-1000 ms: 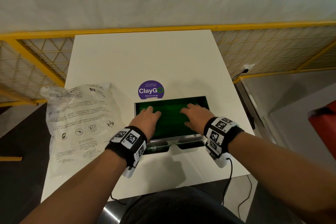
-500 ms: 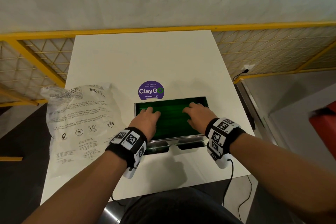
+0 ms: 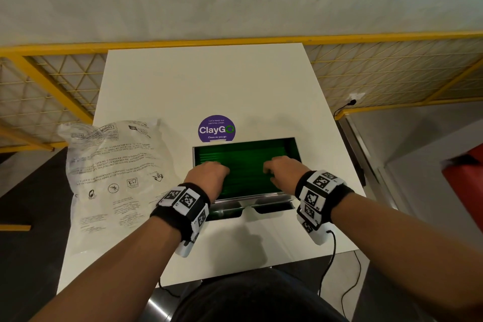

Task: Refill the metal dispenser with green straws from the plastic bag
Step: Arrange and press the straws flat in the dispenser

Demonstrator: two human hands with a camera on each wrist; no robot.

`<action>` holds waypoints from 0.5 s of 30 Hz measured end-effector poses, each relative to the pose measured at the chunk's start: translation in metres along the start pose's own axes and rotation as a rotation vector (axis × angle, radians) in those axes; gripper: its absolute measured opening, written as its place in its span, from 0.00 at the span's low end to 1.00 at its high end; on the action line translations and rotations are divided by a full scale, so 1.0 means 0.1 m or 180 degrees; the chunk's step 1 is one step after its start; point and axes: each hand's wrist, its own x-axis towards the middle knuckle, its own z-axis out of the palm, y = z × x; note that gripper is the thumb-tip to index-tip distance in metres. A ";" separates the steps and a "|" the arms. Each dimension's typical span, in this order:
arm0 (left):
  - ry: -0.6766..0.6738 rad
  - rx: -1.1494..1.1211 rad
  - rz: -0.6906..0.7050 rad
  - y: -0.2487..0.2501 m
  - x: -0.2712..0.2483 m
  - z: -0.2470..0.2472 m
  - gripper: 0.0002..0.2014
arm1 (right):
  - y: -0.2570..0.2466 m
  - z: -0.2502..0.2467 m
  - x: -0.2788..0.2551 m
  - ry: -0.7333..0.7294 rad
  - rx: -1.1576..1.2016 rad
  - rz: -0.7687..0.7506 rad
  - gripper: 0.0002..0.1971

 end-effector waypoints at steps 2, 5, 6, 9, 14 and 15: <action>0.0008 -0.0033 -0.0014 0.00 -0.01 -0.02 0.12 | -0.01 -0.01 0.00 0.0088 0.0031 0.0023 0.17; -0.0166 0.0017 0.0028 0.00 -0.01 -0.04 0.11 | -0.03 -0.03 -0.02 0.0089 0.0015 -0.0008 0.17; -0.0204 0.0029 0.0039 0.01 -0.01 -0.04 0.10 | -0.03 -0.03 -0.02 0.0003 -0.0009 -0.0027 0.18; -0.0044 -0.0311 -0.0022 0.04 -0.03 -0.13 0.09 | -0.05 -0.08 -0.04 -0.0056 0.0044 -0.0069 0.19; 0.0730 -0.1125 0.0057 -0.13 -0.23 -0.41 0.11 | -0.03 -0.29 -0.20 0.0490 0.0679 -0.0069 0.18; 0.0994 -0.1343 -0.0020 -0.24 -0.32 -0.45 0.10 | 0.01 -0.31 -0.26 0.0641 0.0864 -0.0022 0.17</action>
